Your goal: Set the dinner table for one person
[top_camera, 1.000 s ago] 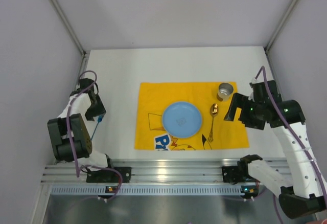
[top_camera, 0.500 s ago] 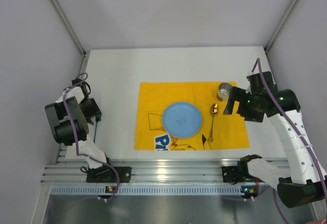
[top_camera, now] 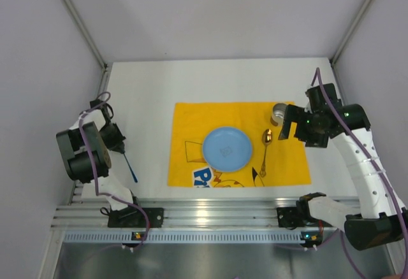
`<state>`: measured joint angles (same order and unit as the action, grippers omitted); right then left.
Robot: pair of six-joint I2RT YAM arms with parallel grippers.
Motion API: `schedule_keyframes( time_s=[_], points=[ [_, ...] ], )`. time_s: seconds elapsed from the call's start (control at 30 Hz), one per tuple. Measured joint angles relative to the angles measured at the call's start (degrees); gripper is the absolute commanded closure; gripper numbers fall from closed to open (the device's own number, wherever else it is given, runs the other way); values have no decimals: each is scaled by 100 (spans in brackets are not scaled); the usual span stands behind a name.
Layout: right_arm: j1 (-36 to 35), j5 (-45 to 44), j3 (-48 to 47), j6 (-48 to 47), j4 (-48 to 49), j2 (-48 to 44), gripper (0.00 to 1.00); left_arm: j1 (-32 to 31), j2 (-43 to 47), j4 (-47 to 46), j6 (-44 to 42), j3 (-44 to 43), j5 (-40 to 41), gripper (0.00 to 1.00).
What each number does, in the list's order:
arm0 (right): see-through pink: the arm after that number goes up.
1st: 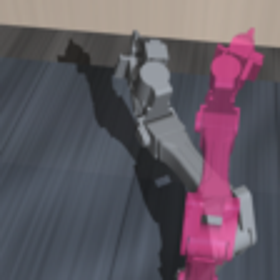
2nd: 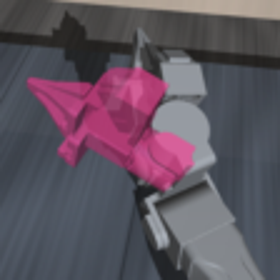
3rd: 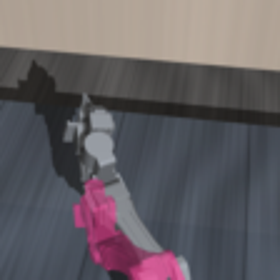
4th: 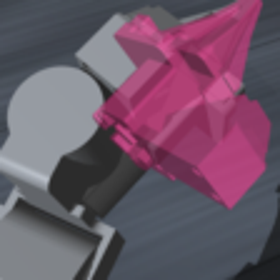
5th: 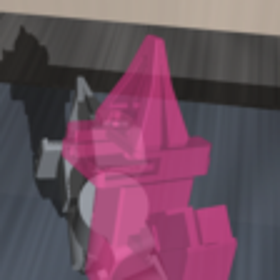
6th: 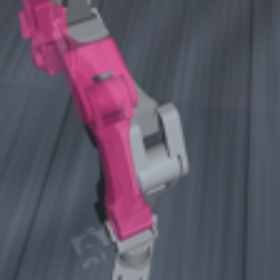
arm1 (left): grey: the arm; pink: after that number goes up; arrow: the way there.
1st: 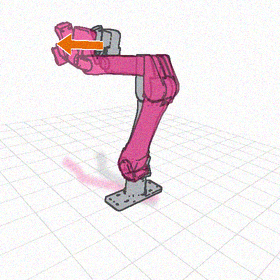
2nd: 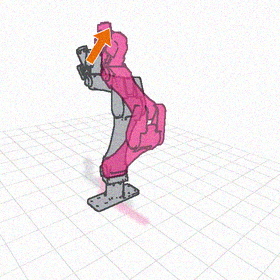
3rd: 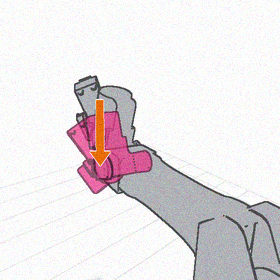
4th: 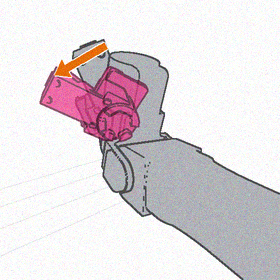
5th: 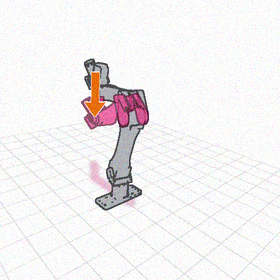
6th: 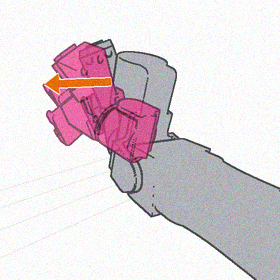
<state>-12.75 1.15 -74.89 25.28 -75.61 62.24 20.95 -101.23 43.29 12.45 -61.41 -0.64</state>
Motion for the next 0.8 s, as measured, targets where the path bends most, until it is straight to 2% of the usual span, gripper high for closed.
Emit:
schedule_keyframes(
  time_s=[0.23,0.57,0.8],
  points=[
    [0,-2,-57,-2,46,74,0,-459,50,-144,133,-192,-83,100],
    [0,4,498,199,264,-651,0,-2186,24,-103,750,-2002,-509,100],
    [0,2,920,308,273,-1093,0,-3410,-63,-79,1368,-2326,-719,100]
  ],
)
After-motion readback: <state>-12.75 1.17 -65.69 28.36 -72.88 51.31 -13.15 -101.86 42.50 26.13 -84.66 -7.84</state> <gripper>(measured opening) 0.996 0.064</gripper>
